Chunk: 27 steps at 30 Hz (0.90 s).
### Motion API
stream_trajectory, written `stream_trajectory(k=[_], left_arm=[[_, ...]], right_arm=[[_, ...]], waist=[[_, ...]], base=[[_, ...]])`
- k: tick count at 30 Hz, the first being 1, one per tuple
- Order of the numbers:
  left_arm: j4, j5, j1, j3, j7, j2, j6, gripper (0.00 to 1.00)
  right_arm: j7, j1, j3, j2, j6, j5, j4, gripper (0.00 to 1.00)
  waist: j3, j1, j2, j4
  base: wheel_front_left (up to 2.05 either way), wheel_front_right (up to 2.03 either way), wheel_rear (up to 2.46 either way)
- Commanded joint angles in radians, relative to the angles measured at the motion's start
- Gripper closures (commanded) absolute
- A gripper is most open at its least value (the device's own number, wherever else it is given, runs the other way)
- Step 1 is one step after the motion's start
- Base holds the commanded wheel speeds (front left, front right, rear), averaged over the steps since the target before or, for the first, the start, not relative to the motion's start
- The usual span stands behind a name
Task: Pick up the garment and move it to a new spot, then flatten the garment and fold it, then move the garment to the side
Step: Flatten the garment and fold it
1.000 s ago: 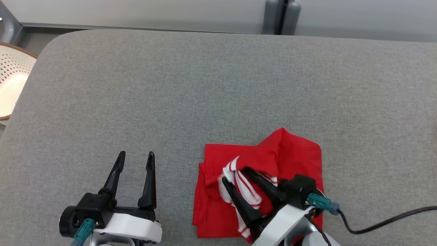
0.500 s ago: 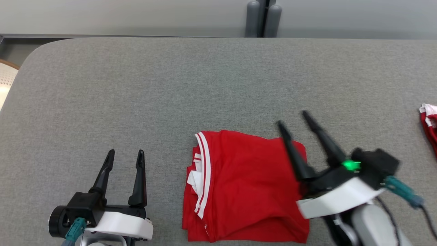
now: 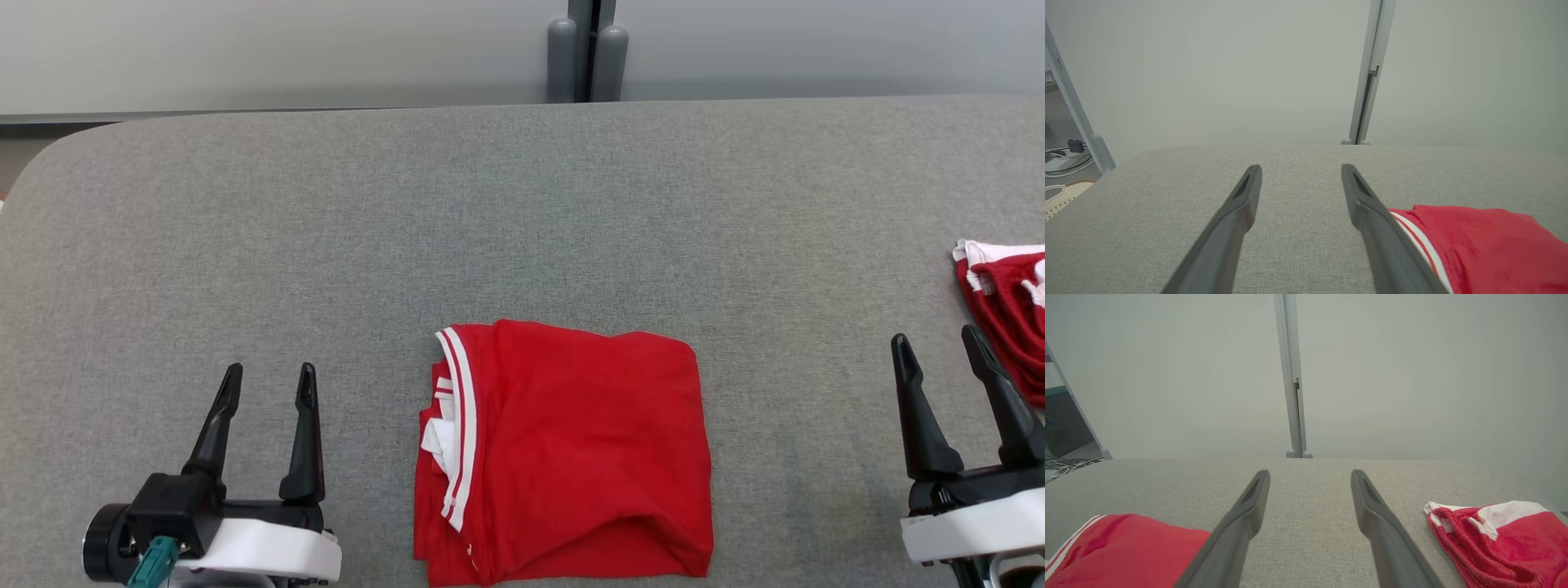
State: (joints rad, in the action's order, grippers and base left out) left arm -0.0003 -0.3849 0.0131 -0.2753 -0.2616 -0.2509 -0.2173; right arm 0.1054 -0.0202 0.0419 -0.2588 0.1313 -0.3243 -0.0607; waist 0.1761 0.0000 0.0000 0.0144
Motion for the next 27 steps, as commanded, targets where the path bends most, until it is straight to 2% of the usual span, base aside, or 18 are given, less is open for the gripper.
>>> stream_trajectory(k=[1,23,25,27], left_arm=[[-0.003,0.006,-0.005,0.004,-0.003,-0.008,-0.005,0.0],[-0.032,0.013,-0.014,-0.017,0.016,-0.022,-0.022,0.0],[-0.033,0.013,-0.01,-0.019,0.017,-0.022,-0.022,0.0],[-0.034,0.014,-0.001,-0.023,0.017,-0.02,-0.021,0.0]], right_arm=[[0.001,-0.005,-0.003,0.002,-0.001,-0.001,-0.009,0.0],[-0.012,-0.027,-0.018,0.007,-0.001,-0.005,-0.021,0.0],[-0.014,-0.026,-0.017,0.006,-0.001,-0.009,-0.02,1.0],[-0.022,-0.02,0.005,-0.001,-0.001,-0.007,-0.014,1.0]], waist=[[-0.001,0.0,0.0,-0.001],[-0.017,0.0,0.0,-0.001],[-0.016,0.0,0.0,0.002],[-0.011,0.0,0.0,0.009]], base=[[0.0,0.0,0.0],[0.0,0.0,0.0],[0.0,0.0,0.0],[0.0,0.0,0.0]])
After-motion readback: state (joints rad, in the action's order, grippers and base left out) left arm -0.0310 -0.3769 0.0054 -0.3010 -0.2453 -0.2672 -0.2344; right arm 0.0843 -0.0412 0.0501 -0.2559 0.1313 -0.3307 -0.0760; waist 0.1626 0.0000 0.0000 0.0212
